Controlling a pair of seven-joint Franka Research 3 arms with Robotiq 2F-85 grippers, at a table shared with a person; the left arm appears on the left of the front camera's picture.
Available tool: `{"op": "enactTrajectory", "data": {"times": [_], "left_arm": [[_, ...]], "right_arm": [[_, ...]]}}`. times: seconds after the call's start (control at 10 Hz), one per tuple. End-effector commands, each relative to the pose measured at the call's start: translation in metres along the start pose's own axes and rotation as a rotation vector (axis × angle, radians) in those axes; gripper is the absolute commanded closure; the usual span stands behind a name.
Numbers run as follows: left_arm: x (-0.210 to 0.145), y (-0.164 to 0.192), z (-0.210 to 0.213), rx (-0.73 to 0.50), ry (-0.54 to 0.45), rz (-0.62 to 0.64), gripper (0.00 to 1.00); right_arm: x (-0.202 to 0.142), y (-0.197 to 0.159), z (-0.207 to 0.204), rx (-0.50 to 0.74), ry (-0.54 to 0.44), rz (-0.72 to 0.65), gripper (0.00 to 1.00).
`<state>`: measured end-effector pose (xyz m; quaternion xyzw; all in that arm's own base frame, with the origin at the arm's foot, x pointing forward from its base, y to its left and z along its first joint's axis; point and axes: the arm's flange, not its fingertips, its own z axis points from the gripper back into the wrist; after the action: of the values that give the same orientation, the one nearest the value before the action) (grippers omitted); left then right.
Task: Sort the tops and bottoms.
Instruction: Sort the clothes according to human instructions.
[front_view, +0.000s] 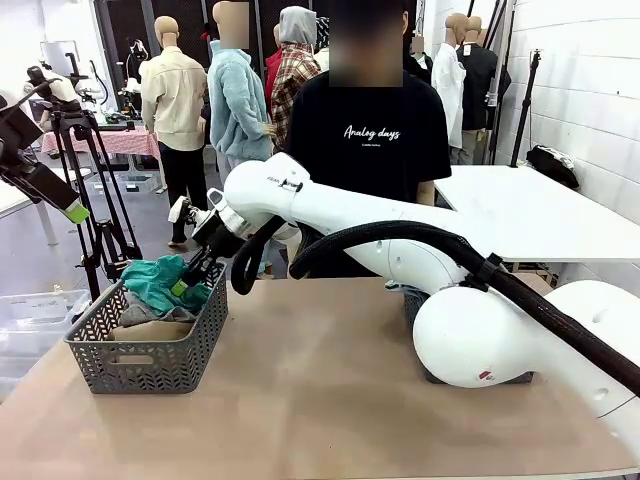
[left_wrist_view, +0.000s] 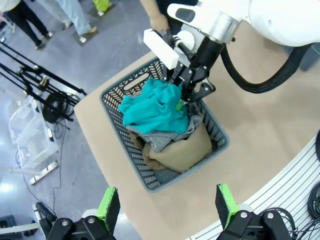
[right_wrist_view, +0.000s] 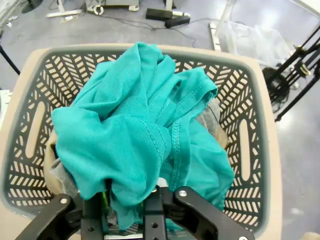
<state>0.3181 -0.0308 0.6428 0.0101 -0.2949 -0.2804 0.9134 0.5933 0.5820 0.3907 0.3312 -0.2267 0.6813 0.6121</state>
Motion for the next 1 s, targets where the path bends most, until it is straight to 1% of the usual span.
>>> {"op": "enactTrajectory", "data": {"times": [0.0,0.1,0.6,0.8,0.9], "left_arm": [[0.000,0.001,0.001,-0.001,0.005,0.000,0.00],[0.000,0.001,0.001,-0.001,0.005,0.000,0.00],[0.000,0.001,0.001,-0.001,0.005,0.000,0.00],[0.000,0.001,0.001,-0.001,0.005,0.000,0.00],[0.000,0.001,0.001,-0.001,0.005,0.000,0.00]], "right_arm": [[0.045,-0.059,-0.010,-0.007,0.007,-0.008,0.18],[0.049,-0.057,0.000,-0.029,-0.017,0.006,0.00],[0.067,-0.027,0.068,-0.151,-0.124,0.051,0.00],[0.065,-0.012,0.100,-0.192,-0.192,0.068,0.00],[0.058,-0.006,0.114,-0.189,-0.228,0.071,0.00]]}}
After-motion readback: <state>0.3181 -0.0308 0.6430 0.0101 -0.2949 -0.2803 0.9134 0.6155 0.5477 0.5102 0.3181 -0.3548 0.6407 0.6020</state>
